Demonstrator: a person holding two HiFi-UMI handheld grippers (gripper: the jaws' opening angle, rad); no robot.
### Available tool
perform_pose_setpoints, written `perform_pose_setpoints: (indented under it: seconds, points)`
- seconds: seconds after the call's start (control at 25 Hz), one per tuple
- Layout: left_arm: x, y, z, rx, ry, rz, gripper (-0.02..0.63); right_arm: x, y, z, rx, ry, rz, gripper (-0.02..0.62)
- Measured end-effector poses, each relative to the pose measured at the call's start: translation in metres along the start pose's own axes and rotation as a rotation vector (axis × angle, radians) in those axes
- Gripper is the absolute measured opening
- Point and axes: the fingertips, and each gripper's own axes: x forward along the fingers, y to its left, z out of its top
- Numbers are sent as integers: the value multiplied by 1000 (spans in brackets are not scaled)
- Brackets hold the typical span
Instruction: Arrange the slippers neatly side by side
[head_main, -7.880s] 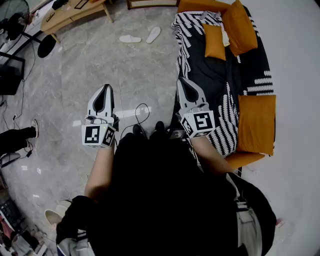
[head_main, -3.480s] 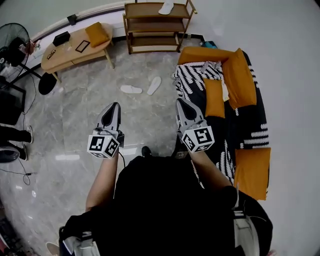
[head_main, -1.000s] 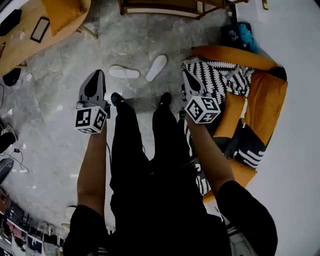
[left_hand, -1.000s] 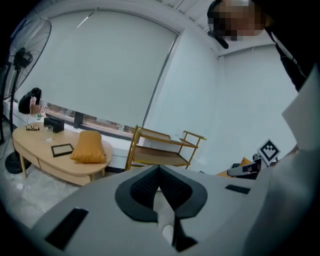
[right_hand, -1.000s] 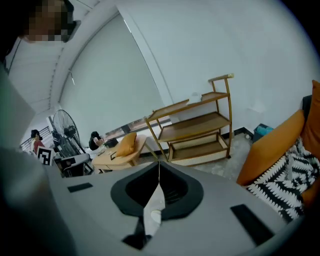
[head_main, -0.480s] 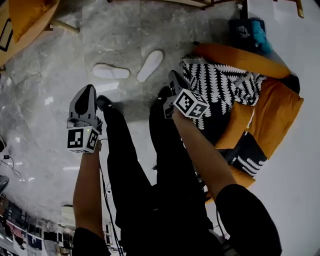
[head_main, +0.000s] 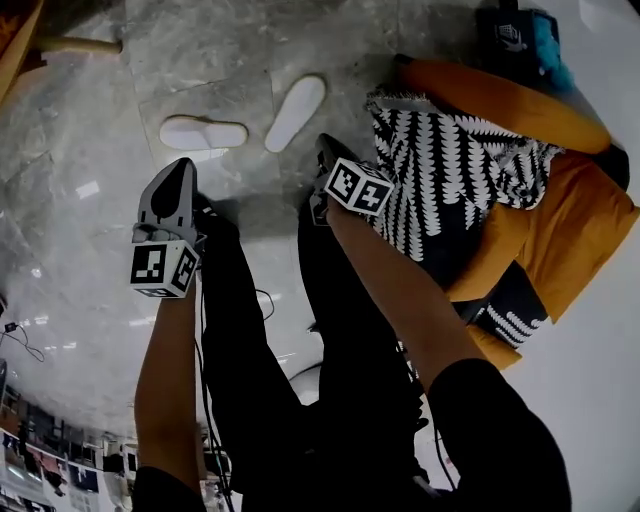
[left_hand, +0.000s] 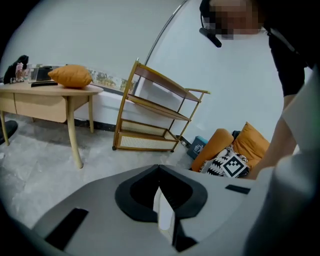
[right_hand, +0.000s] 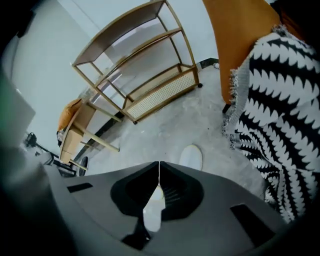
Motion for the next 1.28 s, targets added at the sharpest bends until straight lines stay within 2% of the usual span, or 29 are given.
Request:
perform_pose_setpoints:
  seconds: [0.2,0.48,0.6,0.64,0.72,0.76,0.88,1.08,1.2,1.28]
  points:
    - [28,4,-31,-13,42,-35,15,42,-27,-12,78,-27,-47,34]
    - [68,31,-54,-26,47,-43,15,98,-39,-15,43,12,-12,34]
    - [82,41,-55,-20,26,-55,15,119,-55,-15,18,26,-37,37]
    - [87,45,-55,-8,19,-61,15,127,-60,-17,12,36,-45,51]
    - [94,52,-53,25,7,-73,15,141,-70,-24,12,63,-52,148]
    - [97,55,-52,39,-1,-76,15,147,-75,-28,17,74,-56,152]
    - [101,66,-49,51,-31,-69,15,161,-92,-38,43,90,-77,150]
    - [107,76,-62,8,-52,-48,15,186,-99,-47,64,108,-61,140]
    - [108,73,-78,-13,-46,-52,15,194,-103,-52,67,115,-70,117]
    - [106,72,-87,-25,-41,-51,15,196,-107,-54,61,113,-95,63]
